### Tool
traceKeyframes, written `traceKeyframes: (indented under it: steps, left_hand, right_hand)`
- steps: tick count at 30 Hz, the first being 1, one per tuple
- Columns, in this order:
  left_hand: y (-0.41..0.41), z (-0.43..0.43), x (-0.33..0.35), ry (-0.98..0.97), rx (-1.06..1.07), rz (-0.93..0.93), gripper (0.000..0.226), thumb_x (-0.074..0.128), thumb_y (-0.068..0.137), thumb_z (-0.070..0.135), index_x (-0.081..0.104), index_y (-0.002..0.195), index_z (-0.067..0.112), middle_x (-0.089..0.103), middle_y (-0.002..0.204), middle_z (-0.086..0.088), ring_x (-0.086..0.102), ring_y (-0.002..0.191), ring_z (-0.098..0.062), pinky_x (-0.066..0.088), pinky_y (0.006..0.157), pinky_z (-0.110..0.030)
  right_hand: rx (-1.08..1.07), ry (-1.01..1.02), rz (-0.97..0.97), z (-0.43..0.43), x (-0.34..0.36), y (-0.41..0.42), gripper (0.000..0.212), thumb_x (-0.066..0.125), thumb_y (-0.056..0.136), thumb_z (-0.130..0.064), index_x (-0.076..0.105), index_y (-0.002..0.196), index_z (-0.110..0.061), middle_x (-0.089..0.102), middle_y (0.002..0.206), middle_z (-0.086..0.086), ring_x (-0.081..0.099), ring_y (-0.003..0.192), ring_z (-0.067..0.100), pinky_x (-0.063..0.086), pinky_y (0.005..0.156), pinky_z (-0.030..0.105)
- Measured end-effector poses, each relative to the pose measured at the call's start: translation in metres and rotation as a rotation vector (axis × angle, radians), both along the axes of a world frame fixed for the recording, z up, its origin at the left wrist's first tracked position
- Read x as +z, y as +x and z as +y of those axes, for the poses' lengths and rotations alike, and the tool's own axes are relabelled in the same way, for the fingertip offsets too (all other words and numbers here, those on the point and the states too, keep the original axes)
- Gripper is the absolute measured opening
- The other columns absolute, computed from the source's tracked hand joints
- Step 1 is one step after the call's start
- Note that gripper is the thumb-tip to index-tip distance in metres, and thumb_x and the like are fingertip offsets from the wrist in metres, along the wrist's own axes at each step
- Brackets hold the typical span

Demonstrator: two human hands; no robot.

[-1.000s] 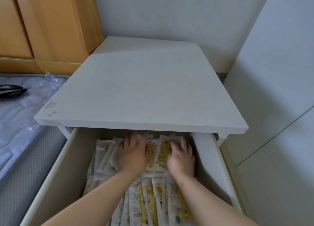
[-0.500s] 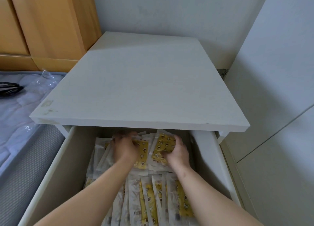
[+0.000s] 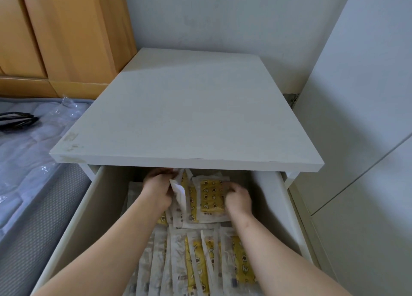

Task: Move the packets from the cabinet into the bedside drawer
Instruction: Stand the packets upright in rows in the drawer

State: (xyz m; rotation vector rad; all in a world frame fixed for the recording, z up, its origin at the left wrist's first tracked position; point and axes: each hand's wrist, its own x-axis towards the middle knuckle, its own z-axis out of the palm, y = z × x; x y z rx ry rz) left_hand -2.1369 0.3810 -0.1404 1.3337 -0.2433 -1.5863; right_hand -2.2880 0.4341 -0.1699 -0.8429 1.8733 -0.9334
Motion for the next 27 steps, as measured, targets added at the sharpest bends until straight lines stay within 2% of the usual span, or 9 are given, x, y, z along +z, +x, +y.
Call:
traceKeyframes:
  steps: [2,6,9,11,13,15,18,24,27]
  left_hand:
    - [-0.007,-0.002,-0.002,-0.005,-0.037,0.134,0.025,0.042,0.093,-0.001,0.059,0.077,0.007,0.067,0.064,-0.007,0.059,0.073,-0.022,0.049,0.070,-0.031]
    - [-0.030,-0.002,0.002,-0.075,-0.142,0.216,0.037,0.034,0.098,0.003,0.046,0.132,-0.003,0.063,0.112,-0.015,0.057,0.081,-0.020,0.044,0.091,-0.035]
    - [-0.045,0.001,-0.001,-0.099,-0.121,0.229,0.037,0.042,0.093,-0.006,0.051,0.129,-0.001,0.062,0.115,-0.016,0.061,0.085,-0.022,0.050,0.084,-0.035]
    - [-0.053,0.006,-0.004,-0.089,-0.202,0.009,0.024,0.051,0.090,-0.006,0.060,0.111,0.002,0.066,0.102,-0.016,0.063,0.091,-0.028,0.050,0.082,-0.038]
    - [-0.054,0.008,-0.009,-0.187,-0.395,-0.532,0.017,0.052,0.091,-0.002,0.061,0.102,0.008,0.065,0.102,-0.011,0.061,0.094,-0.025,0.047,0.080,-0.031]
    - [-0.049,0.009,-0.020,-0.370,-0.616,-0.973,0.025,0.044,0.095,0.002,0.060,0.105,0.018,0.062,0.111,-0.004,0.056,0.093,-0.016,0.044,0.078,-0.025]
    - [-0.042,0.007,-0.038,-0.507,-0.832,-1.347,0.044,0.038,0.094,0.003,0.055,0.126,0.028,0.057,0.126,0.000,0.056,0.108,-0.020,0.050,0.086,-0.029]
    - [-0.034,0.006,-0.049,-0.562,-1.073,-1.540,0.060,0.043,0.095,0.017,0.020,0.148,0.028,0.023,0.156,-0.001,0.014,0.145,-0.019,0.008,0.119,-0.037]
    - [-0.032,0.007,-0.047,-0.586,-1.135,-1.473,0.068,0.050,0.095,0.025,0.009,0.149,0.034,0.023,0.156,-0.001,0.007,0.147,-0.019,0.003,0.119,-0.037]
  right_hand:
    - [-0.198,-0.075,-0.144,-0.004,0.010,0.000,0.033,0.037,0.100,-0.015,0.053,0.129,-0.009,0.056,0.126,0.011,0.052,0.114,0.024,0.041,0.096,0.033]
    - [-0.238,0.003,-0.475,-0.013,0.023,0.006,0.052,0.047,0.091,-0.051,0.052,0.129,-0.016,0.058,0.120,0.004,0.054,0.114,0.028,0.044,0.098,0.040]
    - [-0.164,0.047,-0.518,-0.007,0.022,0.005,0.053,0.063,0.084,-0.045,0.052,0.128,-0.017,0.061,0.120,0.008,0.059,0.109,0.028,0.051,0.092,0.042]
    - [-0.214,-0.027,-0.427,-0.005,0.019,-0.005,0.045,0.067,0.085,-0.020,0.051,0.126,-0.010,0.060,0.111,0.006,0.058,0.101,0.024,0.050,0.088,0.036]
    - [-0.256,-0.060,-0.259,-0.002,0.019,-0.015,0.039,0.056,0.087,0.000,0.051,0.125,-0.009,0.055,0.101,0.004,0.054,0.092,0.019,0.047,0.077,0.027]
    - [-0.220,0.010,-0.036,0.002,0.016,-0.020,0.041,0.045,0.089,0.006,0.049,0.127,-0.009,0.056,0.103,0.005,0.055,0.093,0.020,0.047,0.075,0.026]
    - [-0.076,0.121,0.249,0.007,0.007,-0.016,0.050,0.040,0.092,0.003,0.036,0.140,-0.013,0.051,0.131,0.010,0.052,0.118,0.027,0.047,0.092,0.034]
    - [0.323,0.206,0.506,0.006,-0.001,-0.008,0.083,0.056,0.084,-0.055,0.011,0.149,-0.033,0.000,0.159,0.005,0.006,0.144,0.034,0.014,0.114,0.050]
    - [0.470,0.242,0.581,0.006,-0.006,-0.009,0.079,0.058,0.083,-0.053,0.015,0.147,-0.039,-0.004,0.159,0.001,0.000,0.144,0.034,0.008,0.114,0.053]
